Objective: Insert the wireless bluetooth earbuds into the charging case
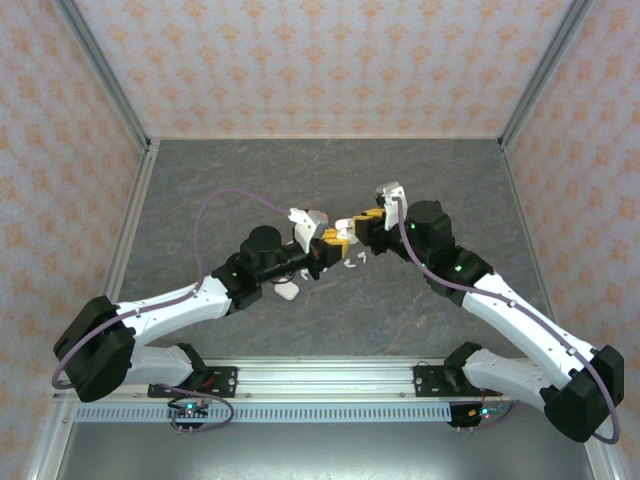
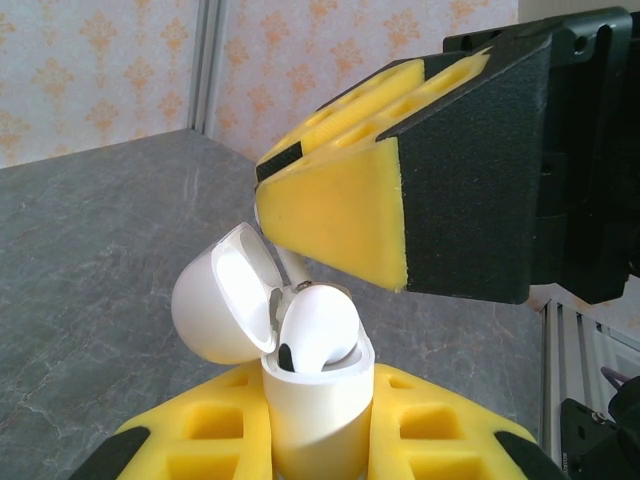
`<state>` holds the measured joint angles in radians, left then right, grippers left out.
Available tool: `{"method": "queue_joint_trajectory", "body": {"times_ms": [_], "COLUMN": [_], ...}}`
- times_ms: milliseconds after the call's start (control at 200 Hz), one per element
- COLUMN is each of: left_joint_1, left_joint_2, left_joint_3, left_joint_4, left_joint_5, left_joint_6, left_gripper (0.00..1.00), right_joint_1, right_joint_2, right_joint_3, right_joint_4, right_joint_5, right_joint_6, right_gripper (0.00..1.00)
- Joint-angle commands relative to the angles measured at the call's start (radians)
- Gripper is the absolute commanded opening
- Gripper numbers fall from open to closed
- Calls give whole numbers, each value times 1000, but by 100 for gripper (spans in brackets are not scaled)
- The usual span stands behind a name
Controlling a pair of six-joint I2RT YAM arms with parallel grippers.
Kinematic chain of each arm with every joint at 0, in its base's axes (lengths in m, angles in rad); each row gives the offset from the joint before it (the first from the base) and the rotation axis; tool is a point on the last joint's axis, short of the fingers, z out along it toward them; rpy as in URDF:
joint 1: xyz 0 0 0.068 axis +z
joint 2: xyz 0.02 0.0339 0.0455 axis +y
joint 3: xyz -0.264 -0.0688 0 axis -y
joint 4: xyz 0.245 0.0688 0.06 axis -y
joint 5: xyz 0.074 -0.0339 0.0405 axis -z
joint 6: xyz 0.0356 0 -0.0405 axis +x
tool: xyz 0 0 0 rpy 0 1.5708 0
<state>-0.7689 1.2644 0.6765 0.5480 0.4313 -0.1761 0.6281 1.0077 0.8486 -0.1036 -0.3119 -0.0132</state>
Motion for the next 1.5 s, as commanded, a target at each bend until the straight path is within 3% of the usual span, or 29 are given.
{"method": "queue_joint_trajectory", "body": {"times_ms": [0, 400, 686, 1181, 1356, 1491], "left_joint_1": [-10, -10, -12, -11, -12, -12], "left_joint_2": [-2, -2, 5, -6, -18, -38], "left_joint_3": [34, 27, 19, -3, -18, -30], "left_joint_4": [52, 67, 79, 111, 137, 151], "left_joint_5": [6, -19, -22, -20, -14, -11], "left_joint_6": [-2, -5, -9, -16, -9, 3], "left_gripper": [0, 0, 0, 0, 0, 0], "right_joint_1": [7, 7, 7, -1, -29, -80], "right_joint_2": [-1, -12, -10, -8, -8, -10], "right_joint_3": [-13, -9, 41, 226, 245, 236], "right_joint_4": [5, -29, -78, -246, -269, -256], "right_joint_5": [-19, -101, -99, -18, -71, -224], "right_joint_6": [-10, 18, 50, 60, 98, 154], "right_gripper": [26, 27, 34, 51, 59, 72]}}
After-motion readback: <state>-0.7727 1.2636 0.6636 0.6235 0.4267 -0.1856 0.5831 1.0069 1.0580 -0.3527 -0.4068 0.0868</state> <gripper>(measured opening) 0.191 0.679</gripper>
